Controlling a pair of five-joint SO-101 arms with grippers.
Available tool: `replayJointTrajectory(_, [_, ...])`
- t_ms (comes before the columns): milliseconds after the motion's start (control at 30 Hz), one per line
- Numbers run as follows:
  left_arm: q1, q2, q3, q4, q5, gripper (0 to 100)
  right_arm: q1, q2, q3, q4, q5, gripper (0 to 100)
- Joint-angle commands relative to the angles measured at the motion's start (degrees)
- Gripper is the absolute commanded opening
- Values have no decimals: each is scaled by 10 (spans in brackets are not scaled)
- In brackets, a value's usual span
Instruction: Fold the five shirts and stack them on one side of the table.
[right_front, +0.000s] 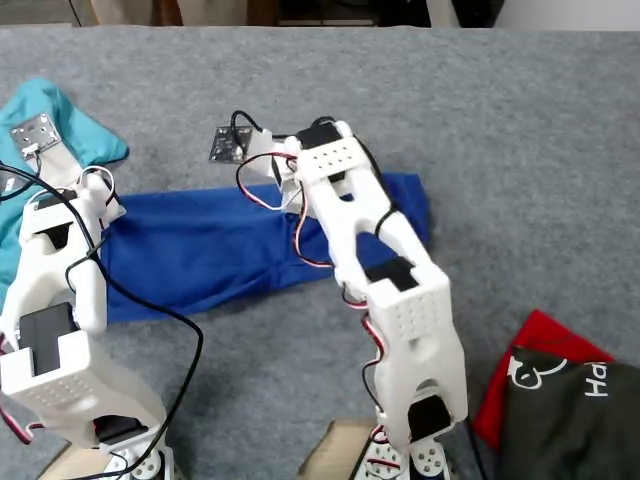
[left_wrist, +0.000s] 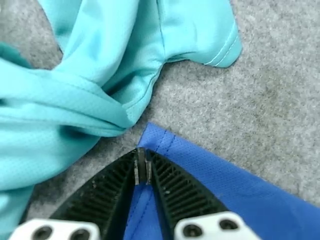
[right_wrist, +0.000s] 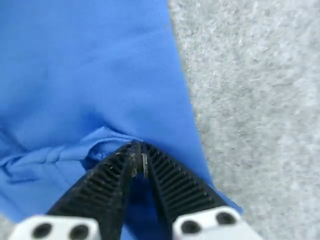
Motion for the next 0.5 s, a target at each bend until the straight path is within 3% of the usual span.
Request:
replayJointTrajectory(0, [-4,-30,-4,-10,3,19,13,-29,-112,66,-36,5])
replayJointTrajectory(233, [-7,-36,-14,20,0,19,73,-102,-371,284,-53,5])
replayJointTrajectory(300, [-7,-50,-44,81,-1,20,103,-102,-418,334,-54,5])
replayJointTrajectory(467, [-8,-95,-171,316,-39,23,197,-184,-400,334,-75,5])
